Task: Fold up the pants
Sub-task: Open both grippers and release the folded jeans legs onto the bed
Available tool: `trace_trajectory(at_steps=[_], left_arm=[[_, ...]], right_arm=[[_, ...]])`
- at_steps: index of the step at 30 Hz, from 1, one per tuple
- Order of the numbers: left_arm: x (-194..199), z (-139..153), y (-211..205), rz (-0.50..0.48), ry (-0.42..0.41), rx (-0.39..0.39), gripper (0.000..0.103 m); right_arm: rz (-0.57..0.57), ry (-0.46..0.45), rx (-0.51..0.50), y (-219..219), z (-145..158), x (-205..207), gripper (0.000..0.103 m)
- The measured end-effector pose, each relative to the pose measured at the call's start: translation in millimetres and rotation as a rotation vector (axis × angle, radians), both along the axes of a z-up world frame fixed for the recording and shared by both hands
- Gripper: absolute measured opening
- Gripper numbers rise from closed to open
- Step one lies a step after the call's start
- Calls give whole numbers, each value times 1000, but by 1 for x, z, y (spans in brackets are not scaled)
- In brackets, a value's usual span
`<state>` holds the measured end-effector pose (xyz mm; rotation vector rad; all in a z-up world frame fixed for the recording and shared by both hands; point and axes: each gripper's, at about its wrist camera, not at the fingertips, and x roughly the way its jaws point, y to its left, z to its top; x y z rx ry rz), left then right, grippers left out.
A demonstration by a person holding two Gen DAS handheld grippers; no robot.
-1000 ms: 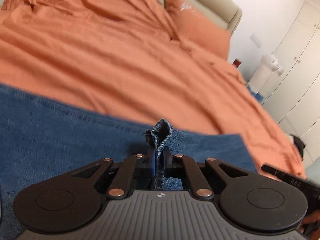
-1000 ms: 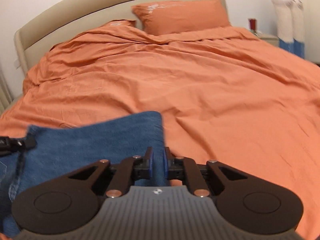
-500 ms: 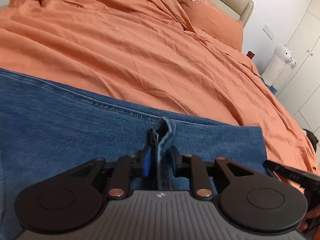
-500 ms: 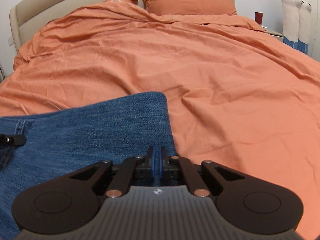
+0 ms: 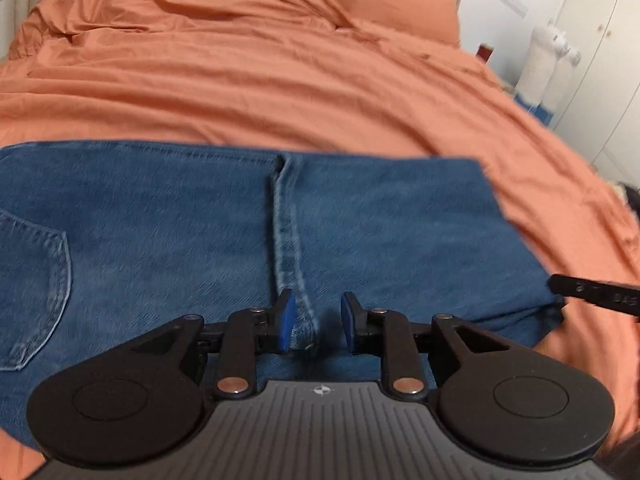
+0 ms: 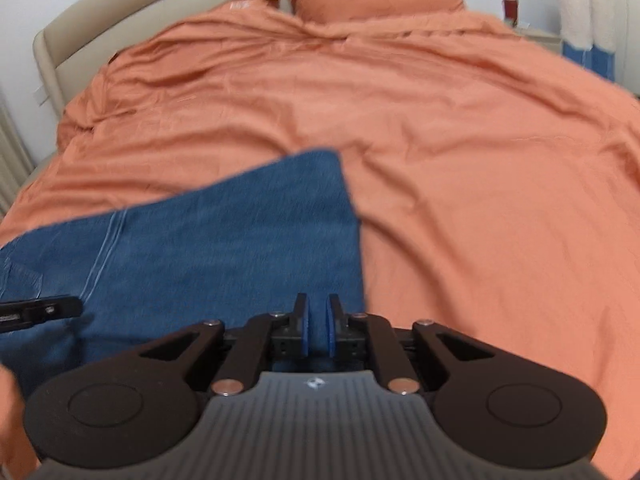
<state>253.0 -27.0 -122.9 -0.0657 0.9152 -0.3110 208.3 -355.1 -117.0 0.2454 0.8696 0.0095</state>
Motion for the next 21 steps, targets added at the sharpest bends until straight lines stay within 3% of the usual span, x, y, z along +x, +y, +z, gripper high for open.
trace_trajectory(at_steps=[4,9,13,14,18,21], left_arm=[[6,-17,6,23,76,-13,30],[9,-28,7,32,88,-5,34],[8,-22,9,45,85,-16,35],[6,-19,10,47,82,-23,36],[-7,12,24,78,19,-23,55],[-13,46,51,92,-18,-48,58]], right_arm=[[19,93,-10,2,-21,6,4],[31,122,-32,4,-36,9,0],[36,109,-60,7,-31,7,0],[35,92,-68,8,-27,4,0],[62,-39,-88,15,-2,-11,6],[136,-156,-98,33,14,-18,6]])
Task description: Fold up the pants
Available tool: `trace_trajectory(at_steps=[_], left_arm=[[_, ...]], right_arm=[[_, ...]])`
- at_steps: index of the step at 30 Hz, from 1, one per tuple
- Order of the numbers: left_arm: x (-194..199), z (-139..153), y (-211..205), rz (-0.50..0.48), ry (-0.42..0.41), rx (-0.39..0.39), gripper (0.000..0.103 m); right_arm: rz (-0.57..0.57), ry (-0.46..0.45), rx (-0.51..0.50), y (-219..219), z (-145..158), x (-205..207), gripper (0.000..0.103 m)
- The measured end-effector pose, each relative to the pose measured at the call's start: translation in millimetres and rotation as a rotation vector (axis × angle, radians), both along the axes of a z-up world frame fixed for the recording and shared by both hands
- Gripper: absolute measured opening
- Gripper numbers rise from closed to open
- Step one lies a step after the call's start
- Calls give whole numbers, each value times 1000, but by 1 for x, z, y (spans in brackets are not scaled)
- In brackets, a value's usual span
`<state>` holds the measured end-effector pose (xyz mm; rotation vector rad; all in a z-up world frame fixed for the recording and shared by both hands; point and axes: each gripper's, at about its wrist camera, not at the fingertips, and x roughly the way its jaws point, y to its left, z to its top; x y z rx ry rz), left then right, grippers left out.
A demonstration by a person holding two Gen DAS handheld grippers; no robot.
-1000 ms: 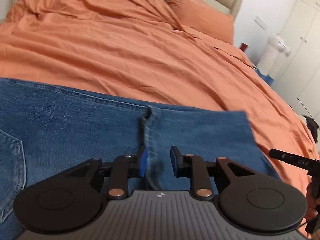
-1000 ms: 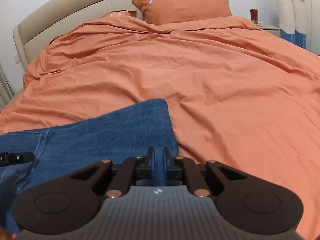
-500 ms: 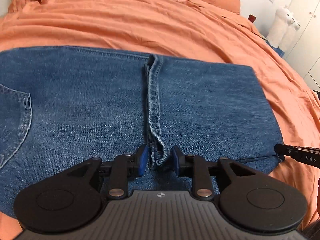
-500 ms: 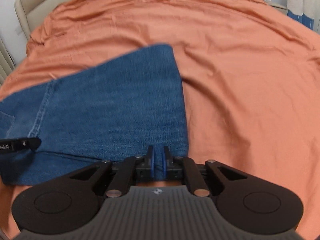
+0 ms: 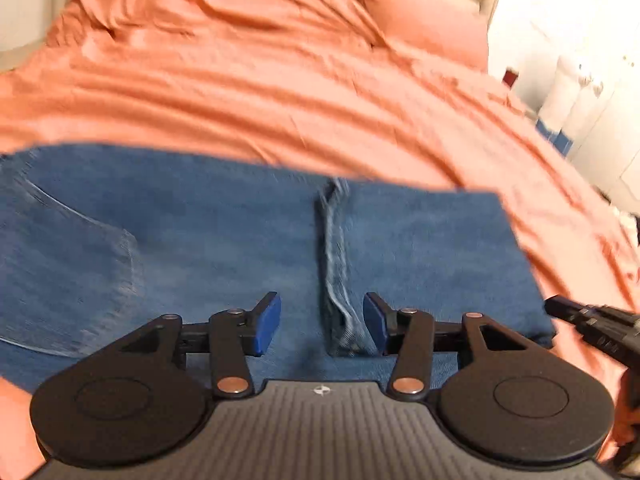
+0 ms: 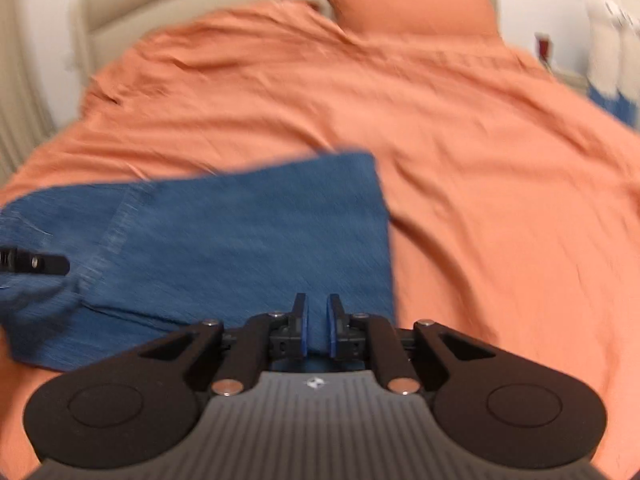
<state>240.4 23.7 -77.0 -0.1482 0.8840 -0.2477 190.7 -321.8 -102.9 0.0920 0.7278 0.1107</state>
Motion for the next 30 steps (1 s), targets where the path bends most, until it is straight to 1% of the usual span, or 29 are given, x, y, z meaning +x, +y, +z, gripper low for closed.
trace_trajectory(at_steps=[2,3,4,6,9,11,13,15,17,20,22,24,27,28,30], left_arm=[[-2,21,29,36,-16,-14,63],[-1,29,44,59,-20,-13,65],[-2,37,62,87,-24,-5,66],[-4,49,98,152,-33,6,69],[-8,57,153,264,-29,-1,71],[-10,56,184,339,-17,-7,74],[-13,46,214,415,-4,-29,76],[-17,30,245,484,10,-91,76],[-19,6,266,556,19,-186,78],[-21,-32,293,638,21,-347,78],[-15,-55,304,672,32,-421,78],[-9,-72,312,707,34,-455,78],[-3,-86,322,746,2,-509,79],[0,-90,324,754,-6,-519,80],[7,-92,326,756,-14,-507,80]], right_arm=[[55,-40,7,16,5,1,7],[80,-46,22,23,6,3,7],[105,-46,41,30,6,6,9],[139,-36,58,45,6,14,22],[179,-14,49,69,3,24,23],[200,10,71,83,-1,30,23],[217,19,82,94,-3,35,23],[246,5,86,104,-6,38,23],[273,-10,75,113,-9,40,23],[297,-33,57,122,-13,39,32],[306,-43,51,123,-15,42,32],[297,-40,52,121,-19,45,32],[278,-14,57,118,-25,53,32],[272,-4,64,117,-28,55,32],[265,11,78,116,-31,60,32]])
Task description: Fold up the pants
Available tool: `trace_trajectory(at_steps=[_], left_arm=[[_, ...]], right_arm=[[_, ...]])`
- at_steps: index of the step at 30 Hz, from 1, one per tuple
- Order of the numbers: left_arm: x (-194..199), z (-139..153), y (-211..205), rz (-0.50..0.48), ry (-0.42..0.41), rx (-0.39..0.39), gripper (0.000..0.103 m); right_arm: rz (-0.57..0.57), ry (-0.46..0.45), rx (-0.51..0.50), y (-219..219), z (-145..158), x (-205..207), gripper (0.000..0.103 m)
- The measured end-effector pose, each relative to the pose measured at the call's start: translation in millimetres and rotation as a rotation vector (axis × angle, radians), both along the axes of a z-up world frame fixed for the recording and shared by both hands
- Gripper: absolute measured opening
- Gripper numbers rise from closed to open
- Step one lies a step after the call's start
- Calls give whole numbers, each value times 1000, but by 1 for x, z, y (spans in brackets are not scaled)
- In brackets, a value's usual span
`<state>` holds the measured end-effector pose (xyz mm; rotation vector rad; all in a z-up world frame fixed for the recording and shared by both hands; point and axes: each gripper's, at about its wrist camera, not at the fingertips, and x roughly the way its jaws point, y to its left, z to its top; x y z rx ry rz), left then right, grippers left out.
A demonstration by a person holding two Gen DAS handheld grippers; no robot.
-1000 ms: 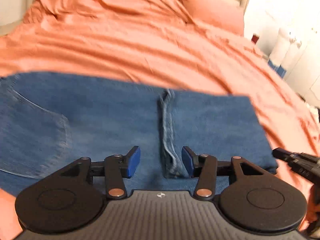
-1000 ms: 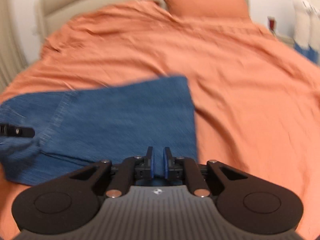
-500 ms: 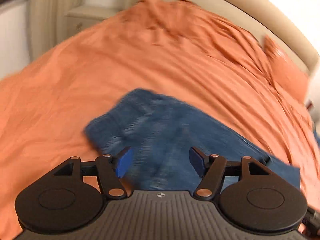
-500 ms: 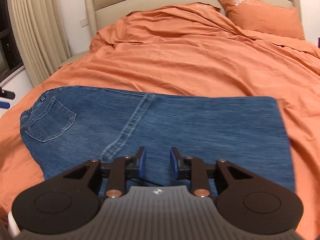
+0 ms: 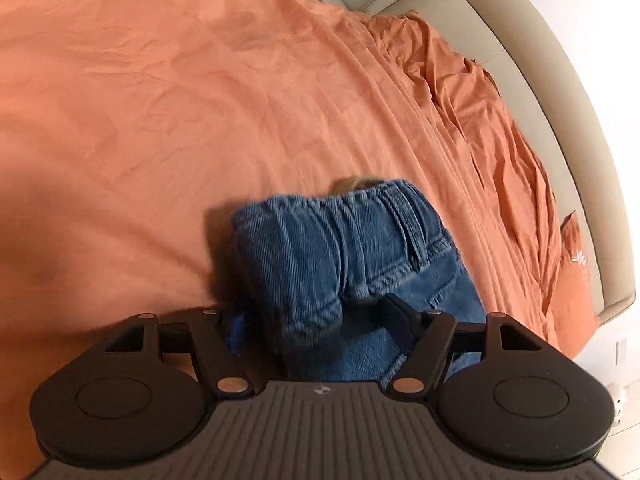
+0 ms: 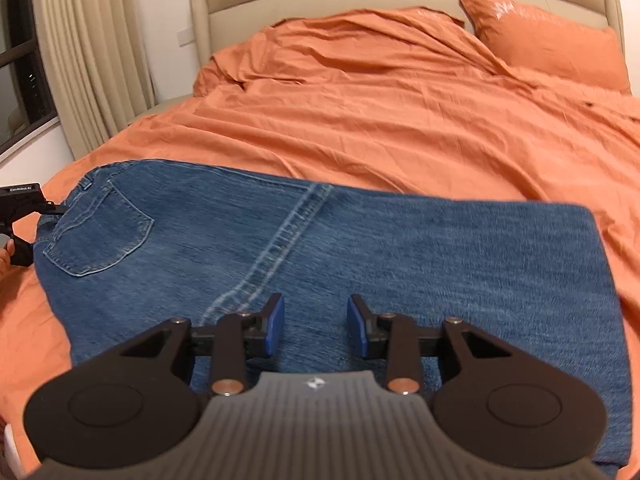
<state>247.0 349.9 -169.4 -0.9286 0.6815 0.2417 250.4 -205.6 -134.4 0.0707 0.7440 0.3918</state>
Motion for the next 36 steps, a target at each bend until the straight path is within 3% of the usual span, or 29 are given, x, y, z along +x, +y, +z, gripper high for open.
trace_trajectory(at_steps=[2,5,6,8,11,15,21,25,28,30,33,36], left_arm=[[6,0,-2,8,4,38,75],[12,0,-1,48,14,57,56],[12,0,1,62,20,49,43],[12,2,3,79,34,26,38],[16,20,-8,69,41,98,28],[8,71,-30,39,-42,165,23],[2,167,-131,-118,-152,471,22],[-2,198,-228,-259,-228,688,22],[-2,195,-306,-387,-253,859,22],[-1,181,-349,-470,-251,928,23],[3,146,-406,-595,-227,1000,23],[3,103,-445,-717,-162,1020,23]], right_arm=[[-1,1,-4,0,-3,2,32],[3,3,-10,2,-6,4,32],[4,6,-10,1,-7,3,32],[5,18,-15,0,-8,4,31],[9,41,-29,0,-10,6,31],[-18,39,-9,-9,-3,2,31],[-92,61,101,-36,15,-4,31],[-138,109,162,-56,19,-8,31],[-173,137,215,-74,22,-12,31],[-194,147,248,-86,23,-14,31],[-222,167,277,-101,23,-16,31],[-238,192,295,-115,19,-16,31]])
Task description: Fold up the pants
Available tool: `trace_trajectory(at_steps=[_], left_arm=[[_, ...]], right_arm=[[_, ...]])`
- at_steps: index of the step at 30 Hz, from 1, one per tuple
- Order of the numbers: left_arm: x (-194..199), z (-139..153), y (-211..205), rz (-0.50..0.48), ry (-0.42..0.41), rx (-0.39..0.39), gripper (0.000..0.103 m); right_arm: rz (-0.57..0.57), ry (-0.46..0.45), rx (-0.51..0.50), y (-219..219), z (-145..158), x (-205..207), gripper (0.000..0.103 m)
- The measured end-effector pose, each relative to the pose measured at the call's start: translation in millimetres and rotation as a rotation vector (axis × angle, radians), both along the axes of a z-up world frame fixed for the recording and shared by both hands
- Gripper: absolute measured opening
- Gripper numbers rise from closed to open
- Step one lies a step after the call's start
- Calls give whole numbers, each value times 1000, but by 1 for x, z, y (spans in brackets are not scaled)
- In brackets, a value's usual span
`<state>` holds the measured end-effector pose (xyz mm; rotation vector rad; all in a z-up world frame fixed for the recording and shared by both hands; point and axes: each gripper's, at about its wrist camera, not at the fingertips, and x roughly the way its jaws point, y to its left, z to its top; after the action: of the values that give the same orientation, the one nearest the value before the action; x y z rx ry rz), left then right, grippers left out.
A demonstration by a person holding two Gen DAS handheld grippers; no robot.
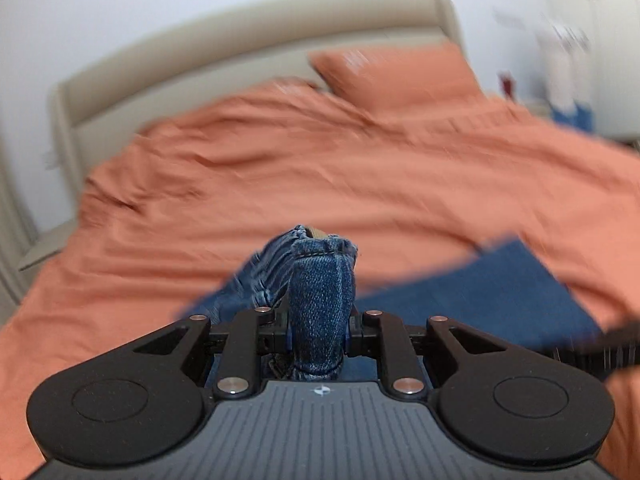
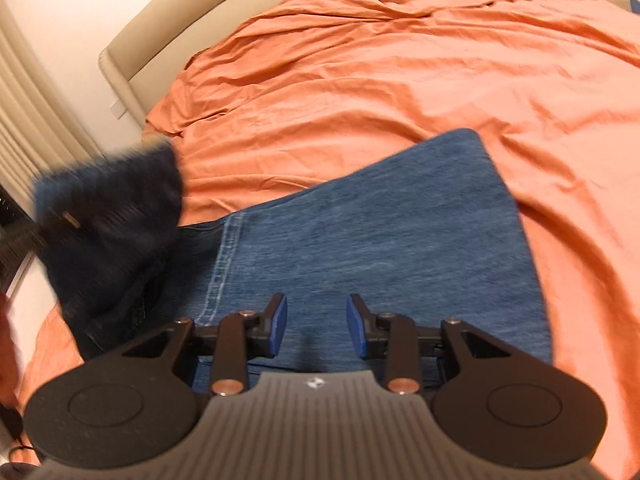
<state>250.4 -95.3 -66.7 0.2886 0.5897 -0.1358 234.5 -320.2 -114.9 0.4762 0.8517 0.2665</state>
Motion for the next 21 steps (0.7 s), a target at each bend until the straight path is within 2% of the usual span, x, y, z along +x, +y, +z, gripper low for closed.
trace_trajectory(at_steps=[3,5,7,8,10,13,15,17,19,21], left_arm=[[-12,-36,-21,-49,89,53,24],[-17,-47,-22,-69,142,52,31],[-16,-48,-15,-93,214,-38,51],[-15,-47,-9,-99,245,-93,55],[-8,-45,4,-109,322,-213,72],[-2,-37,24,-115,375,-369,74],[0,-26,38,-125,367,-446,75],[-3,-13,52,-119,319,-485,75],[-5,-1,68,-83,233,-477,75],[-6,5,80,4,148,-400,75]], right_arm=[[-16,33,33,-12,-7,3,31],[-17,52,55,-16,-11,6,31],[-6,61,69,-16,-15,9,31],[0,65,71,-15,-16,10,31],[15,63,72,-13,-17,12,31],[36,43,91,-9,-15,13,31],[49,25,114,-8,-12,12,31],[55,11,148,-6,-10,12,32],[57,-3,191,-3,-7,14,32],[54,-12,231,1,-5,18,32]])
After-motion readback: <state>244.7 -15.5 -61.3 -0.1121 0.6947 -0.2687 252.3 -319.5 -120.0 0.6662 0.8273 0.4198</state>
